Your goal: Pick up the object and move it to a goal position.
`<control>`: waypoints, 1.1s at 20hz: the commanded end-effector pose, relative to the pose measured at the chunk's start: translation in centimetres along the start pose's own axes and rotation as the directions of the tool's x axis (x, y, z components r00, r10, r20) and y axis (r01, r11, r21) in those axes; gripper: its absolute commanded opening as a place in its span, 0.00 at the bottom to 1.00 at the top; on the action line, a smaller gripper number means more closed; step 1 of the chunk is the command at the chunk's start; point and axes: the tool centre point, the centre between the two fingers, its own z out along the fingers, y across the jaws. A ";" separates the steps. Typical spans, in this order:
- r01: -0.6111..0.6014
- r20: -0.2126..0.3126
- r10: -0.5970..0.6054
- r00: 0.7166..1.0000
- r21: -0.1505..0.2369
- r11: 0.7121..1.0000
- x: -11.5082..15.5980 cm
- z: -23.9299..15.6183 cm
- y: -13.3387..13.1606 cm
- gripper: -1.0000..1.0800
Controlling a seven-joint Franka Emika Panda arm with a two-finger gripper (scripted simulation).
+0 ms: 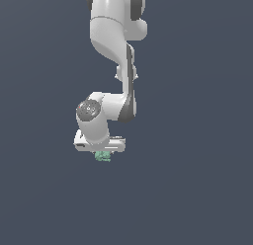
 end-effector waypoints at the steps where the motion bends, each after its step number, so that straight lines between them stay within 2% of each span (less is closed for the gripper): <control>1: 0.000 -0.001 0.000 1.000 0.000 1.000 -0.4 -0.9 -0.4 0.00; 9: 0.000 -0.001 0.000 1.000 0.000 1.000 -2.8 -5.7 -2.4 0.00; 22: 0.001 -0.001 -0.001 1.000 -0.001 1.000 -8.3 -16.8 -7.0 0.00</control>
